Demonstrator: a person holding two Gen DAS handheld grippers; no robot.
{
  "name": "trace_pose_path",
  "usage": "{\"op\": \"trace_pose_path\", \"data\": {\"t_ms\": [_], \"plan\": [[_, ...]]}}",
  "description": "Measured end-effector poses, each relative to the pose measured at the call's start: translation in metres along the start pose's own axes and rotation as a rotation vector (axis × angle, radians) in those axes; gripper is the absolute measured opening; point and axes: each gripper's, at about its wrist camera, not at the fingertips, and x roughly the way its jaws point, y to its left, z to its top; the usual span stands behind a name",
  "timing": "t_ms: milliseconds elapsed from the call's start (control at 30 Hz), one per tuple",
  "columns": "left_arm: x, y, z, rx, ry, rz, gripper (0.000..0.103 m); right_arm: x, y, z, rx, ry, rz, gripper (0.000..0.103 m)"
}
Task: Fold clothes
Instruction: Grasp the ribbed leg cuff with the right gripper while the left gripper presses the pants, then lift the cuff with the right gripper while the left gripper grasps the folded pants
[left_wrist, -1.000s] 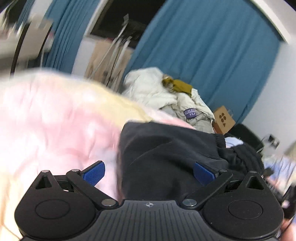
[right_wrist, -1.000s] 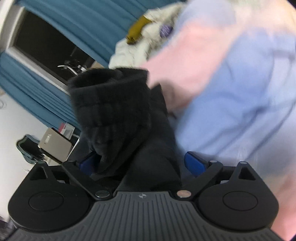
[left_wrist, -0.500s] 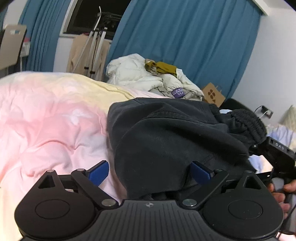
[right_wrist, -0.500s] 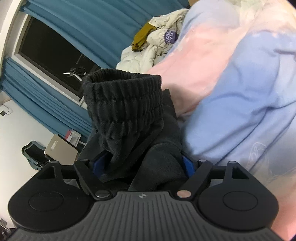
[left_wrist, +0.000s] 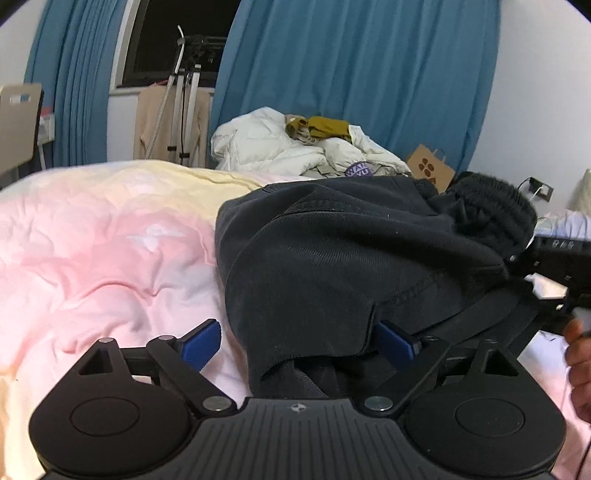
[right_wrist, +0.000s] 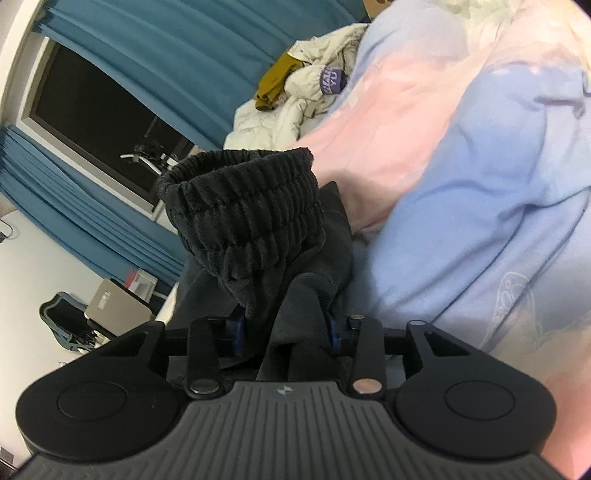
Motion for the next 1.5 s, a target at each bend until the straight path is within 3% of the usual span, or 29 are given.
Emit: {"op": "trace_pose_path", "data": {"t_ms": [133, 233, 433, 500, 600, 700, 867, 1000, 1133, 1300, 1433, 1500], "plan": [[0.006, 0.000, -0.002, -0.030, -0.027, 0.016, 0.077, -0.002, 0.002, -0.003, -0.010, -0.010, 0.013, 0.039], [0.001, -0.014, -0.008, 0.063, -0.030, 0.043, 0.076, -0.001, -0.006, -0.002, 0.028, -0.009, 0.019, 0.040], [-0.010, -0.014, -0.014, 0.089, 0.036, 0.013, 0.078, 0.003, -0.009, 0.000, 0.041, -0.007, 0.020, 0.041], [-0.008, -0.018, -0.014, 0.145, -0.007, 0.085, 0.079, 0.003, -0.011, 0.001, 0.050, -0.008, 0.022, 0.041], [-0.002, -0.009, -0.009, 0.035, -0.028, 0.082, 0.077, 0.004, -0.011, 0.000, 0.041, -0.010, 0.020, 0.042], [0.000, -0.007, -0.011, -0.007, -0.081, 0.062, 0.065, 0.001, -0.015, -0.003, 0.044, -0.013, 0.019, 0.043], [-0.014, -0.006, -0.010, -0.080, -0.175, 0.058, 0.029, -0.002, -0.011, -0.007, 0.038, -0.033, 0.022, 0.039], [-0.042, 0.000, -0.001, -0.150, -0.238, 0.060, 0.018, -0.020, 0.005, -0.014, 0.004, -0.059, 0.090, 0.031], [-0.085, 0.011, 0.010, -0.179, -0.263, 0.037, 0.006, -0.045, 0.018, -0.027, 0.014, -0.036, 0.093, 0.029], [-0.125, 0.025, -0.005, -0.224, -0.189, 0.030, 0.004, -0.083, 0.018, -0.046, 0.115, 0.021, 0.058, 0.017], [-0.142, 0.037, -0.010, -0.251, -0.179, 0.026, 0.004, -0.103, 0.015, -0.055, 0.153, 0.015, -0.004, 0.014], [-0.151, 0.044, -0.007, -0.291, -0.189, 0.020, 0.027, -0.105, 0.019, -0.053, 0.125, 0.025, -0.028, 0.013]]}}
